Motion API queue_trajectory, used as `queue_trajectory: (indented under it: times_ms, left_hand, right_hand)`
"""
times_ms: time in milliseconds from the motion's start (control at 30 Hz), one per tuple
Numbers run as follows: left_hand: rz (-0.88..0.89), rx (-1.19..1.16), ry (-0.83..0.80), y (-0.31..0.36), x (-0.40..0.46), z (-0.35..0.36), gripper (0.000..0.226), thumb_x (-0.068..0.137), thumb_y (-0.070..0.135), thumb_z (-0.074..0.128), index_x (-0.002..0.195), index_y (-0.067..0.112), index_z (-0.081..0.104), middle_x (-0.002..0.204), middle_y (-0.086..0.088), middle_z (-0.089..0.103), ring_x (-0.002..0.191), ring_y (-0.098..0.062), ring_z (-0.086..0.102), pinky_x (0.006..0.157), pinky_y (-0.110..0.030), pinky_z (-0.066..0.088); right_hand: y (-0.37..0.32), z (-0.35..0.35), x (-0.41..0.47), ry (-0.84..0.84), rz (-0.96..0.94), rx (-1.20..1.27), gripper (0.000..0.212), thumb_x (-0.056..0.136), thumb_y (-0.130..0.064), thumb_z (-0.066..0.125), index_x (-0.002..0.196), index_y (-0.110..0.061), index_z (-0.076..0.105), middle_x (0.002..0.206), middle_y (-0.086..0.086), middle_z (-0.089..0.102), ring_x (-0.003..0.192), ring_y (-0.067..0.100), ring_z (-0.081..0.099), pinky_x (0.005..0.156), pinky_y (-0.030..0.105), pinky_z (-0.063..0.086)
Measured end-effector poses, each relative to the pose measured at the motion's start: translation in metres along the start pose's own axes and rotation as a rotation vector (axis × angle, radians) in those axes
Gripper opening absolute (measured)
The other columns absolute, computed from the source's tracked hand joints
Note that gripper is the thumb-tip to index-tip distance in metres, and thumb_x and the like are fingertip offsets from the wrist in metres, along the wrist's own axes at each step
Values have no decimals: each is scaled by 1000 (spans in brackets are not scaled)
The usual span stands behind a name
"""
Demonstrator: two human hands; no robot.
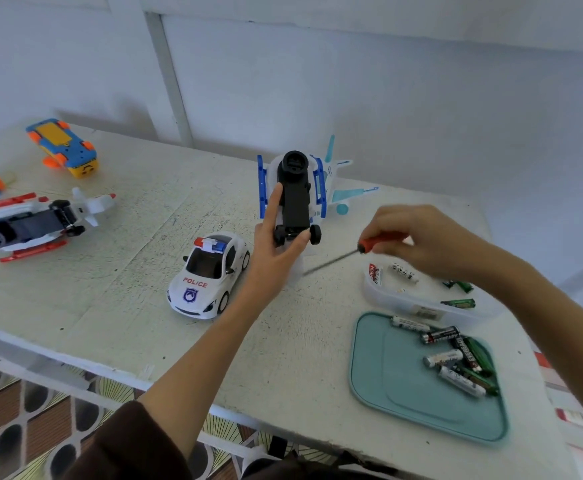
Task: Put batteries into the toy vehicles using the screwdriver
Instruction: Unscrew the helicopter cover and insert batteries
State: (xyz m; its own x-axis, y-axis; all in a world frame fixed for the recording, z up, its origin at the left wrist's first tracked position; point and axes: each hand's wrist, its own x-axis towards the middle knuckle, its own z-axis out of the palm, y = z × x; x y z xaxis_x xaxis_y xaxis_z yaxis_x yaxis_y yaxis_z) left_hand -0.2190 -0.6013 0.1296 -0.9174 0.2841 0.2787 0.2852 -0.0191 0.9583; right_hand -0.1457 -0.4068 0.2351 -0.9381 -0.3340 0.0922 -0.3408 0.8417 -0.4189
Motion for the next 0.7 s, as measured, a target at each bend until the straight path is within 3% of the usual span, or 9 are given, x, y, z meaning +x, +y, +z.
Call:
queue_trajectory:
  times_ms: [67, 167, 267, 433, 567, 700]
  left_hand:
    - [10, 8, 5, 0, 0, 0, 71, 94, 5, 55, 138, 44, 15, 107, 25, 55, 92, 5, 61, 81, -11, 46]
    - [19, 18, 6, -1, 0, 0, 70, 95, 6, 56, 139, 43, 16, 107, 29, 56, 92, 4, 60, 82, -12, 46]
    - [26, 34, -2, -1, 0, 0, 69, 92, 14, 57, 139, 44, 15, 106, 42, 56, 96, 6, 59, 83, -14, 47]
    - [26, 32, -15, 1, 0, 0, 70, 93, 10, 56, 140, 41, 15, 106, 43, 56, 99, 9, 59, 84, -13, 46]
    - [15, 40, -20, 2, 0, 0, 68, 92, 12, 55, 139, 40, 14, 99, 47, 56, 92, 10, 59, 83, -13, 48]
    - [7, 60, -6, 3, -1, 1, 70, 96, 4, 53, 138, 44, 14, 99, 41, 57, 91, 11, 58, 80, -10, 46]
  right_hand:
    - [-3, 21, -5, -102, -34, 30, 15, 86, -11, 61, 97, -17, 70, 89, -8, 64, 82, 3, 56, 76, 7, 39]
    - [-7, 57, -7, -181, -136, -18, 17, 89, -16, 58, 102, -16, 69, 99, -4, 63, 90, 6, 52, 82, 12, 36]
    - [-10, 85, -5, -146, -231, -64, 15, 85, -12, 64, 99, -10, 70, 102, 7, 57, 88, 17, 53, 78, 22, 43]
    - [-6, 112, 1, -87, -296, -125, 18, 66, -4, 79, 82, -10, 73, 77, 10, 55, 63, 17, 46, 55, 25, 42]
    - [6, 126, 3, -27, -316, -186, 25, 55, -10, 86, 75, -20, 74, 70, 3, 59, 60, 22, 56, 57, 28, 43]
    - [10, 130, 0, -36, -335, -164, 22, 62, -10, 80, 82, -17, 75, 76, 6, 63, 66, 25, 60, 61, 34, 49]
